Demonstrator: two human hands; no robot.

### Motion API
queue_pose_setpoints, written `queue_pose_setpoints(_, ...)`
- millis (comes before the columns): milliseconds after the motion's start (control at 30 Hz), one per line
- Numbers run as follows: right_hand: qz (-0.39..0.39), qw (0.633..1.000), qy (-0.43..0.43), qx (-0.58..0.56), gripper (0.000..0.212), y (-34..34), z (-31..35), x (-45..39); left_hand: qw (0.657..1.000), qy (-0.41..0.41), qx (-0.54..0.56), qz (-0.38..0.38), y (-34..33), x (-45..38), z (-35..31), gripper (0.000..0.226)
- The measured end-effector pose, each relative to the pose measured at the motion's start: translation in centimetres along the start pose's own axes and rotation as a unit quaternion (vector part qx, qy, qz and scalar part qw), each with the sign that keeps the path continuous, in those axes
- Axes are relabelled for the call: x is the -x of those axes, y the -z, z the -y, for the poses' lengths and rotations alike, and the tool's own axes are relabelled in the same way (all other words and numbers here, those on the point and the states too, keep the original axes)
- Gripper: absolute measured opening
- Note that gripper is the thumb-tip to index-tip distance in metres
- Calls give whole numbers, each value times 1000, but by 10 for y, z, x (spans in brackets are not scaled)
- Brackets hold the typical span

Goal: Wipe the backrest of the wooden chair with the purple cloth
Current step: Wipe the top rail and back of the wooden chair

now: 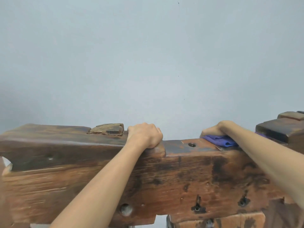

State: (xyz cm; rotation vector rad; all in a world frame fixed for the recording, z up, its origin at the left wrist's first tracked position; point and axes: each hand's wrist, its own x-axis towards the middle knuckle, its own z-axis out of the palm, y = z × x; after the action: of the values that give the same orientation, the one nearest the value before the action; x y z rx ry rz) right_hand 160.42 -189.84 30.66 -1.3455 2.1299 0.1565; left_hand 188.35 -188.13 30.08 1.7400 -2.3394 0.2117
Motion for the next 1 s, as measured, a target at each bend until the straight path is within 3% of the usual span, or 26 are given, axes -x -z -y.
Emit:
queue_pose_setpoints(67,-12,988,132,-77,26,-29,55,1,1000,7,9,6,2,0,0,49)
queue_pose_setpoints(133,-47,951,286,-104,23,-62,106,17,999,6,33,-7,5,2,0,51)
queue_pose_setpoints(200,-53,929,340,-139,35,-76,128,36,996,-19,55,-62,10,12,0,49)
queue_pose_setpoints(300,-37,900,399,-173,36,-76,114,37,972,-117,50,-197,20,39,14,37)
queue_pose_setpoints(433,-45,891,400,-209,43,-74,106,30,949,-152,14,-276,39,74,111,37)
queue_pose_setpoints(500,-70,885,386,-252,42,-70,107,23,959,-61,-3,-278,48,89,184,43)
queue_pose_setpoints(567,-40,898,352,-259,47,-64,112,20,962,63,6,-267,55,96,232,52)
queue_pose_setpoints(633,32,925,306,-222,50,-62,133,28,957,87,-12,-275,47,88,243,56)
queue_pose_setpoints(700,56,936,299,-175,43,-65,165,46,954,92,-18,-285,42,84,236,58)
queue_pose_setpoints(800,-23,937,336,-94,35,-77,209,76,943,115,-20,-311,42,90,238,57)
queue_pose_setpoints(867,-154,920,355,-58,42,-85,215,89,945,106,-20,-310,44,93,239,59)
queue_pose_setpoints(1000,-406,821,376,-141,68,-132,166,115,963,122,-35,-237,54,92,254,77)
